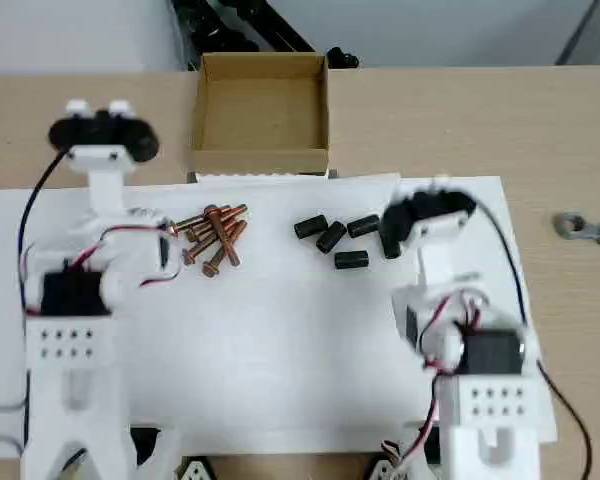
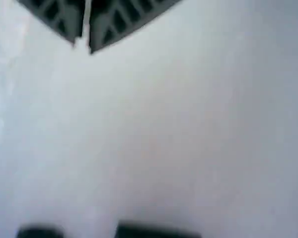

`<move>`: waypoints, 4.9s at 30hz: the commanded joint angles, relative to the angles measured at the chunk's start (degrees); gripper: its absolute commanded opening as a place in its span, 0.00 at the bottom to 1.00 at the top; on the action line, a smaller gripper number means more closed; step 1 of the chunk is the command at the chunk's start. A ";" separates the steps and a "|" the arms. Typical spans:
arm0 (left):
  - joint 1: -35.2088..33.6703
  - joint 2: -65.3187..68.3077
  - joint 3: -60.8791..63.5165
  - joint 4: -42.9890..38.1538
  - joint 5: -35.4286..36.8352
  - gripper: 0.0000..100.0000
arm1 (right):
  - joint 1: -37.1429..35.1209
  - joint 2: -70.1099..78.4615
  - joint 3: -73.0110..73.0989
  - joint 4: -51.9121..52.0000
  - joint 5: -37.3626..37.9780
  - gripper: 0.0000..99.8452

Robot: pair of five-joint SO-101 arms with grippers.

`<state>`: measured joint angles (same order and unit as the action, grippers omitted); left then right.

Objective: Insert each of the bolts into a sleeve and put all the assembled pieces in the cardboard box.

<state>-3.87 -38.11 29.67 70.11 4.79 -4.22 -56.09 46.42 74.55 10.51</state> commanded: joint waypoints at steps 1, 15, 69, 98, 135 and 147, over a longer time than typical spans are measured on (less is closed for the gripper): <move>4.04 5.10 -8.75 1.93 2.46 0.00 | 0.57 7.25 -11.69 -0.04 0.44 0.00; 5.63 33.23 -31.96 10.55 15.47 0.00 | -0.48 32.48 -31.21 7.08 -6.51 0.00; 6.68 87.82 -72.92 28.31 36.75 0.10 | -9.98 48.31 -42.46 8.31 -7.65 0.01; 8.35 62.86 -78.81 30.33 20.40 0.00 | -16.13 50.51 -43.60 -1.80 -40.79 0.01; 5.80 15.38 -19.47 8.53 11.60 0.00 | -21.14 89.19 -74.46 2.42 -64.53 0.10; 5.80 15.65 -19.47 8.26 11.60 0.00 | -21.14 90.68 -74.46 2.42 -68.84 0.18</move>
<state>2.20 -20.00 10.59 80.13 16.92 -25.58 34.81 -26.37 76.57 -57.71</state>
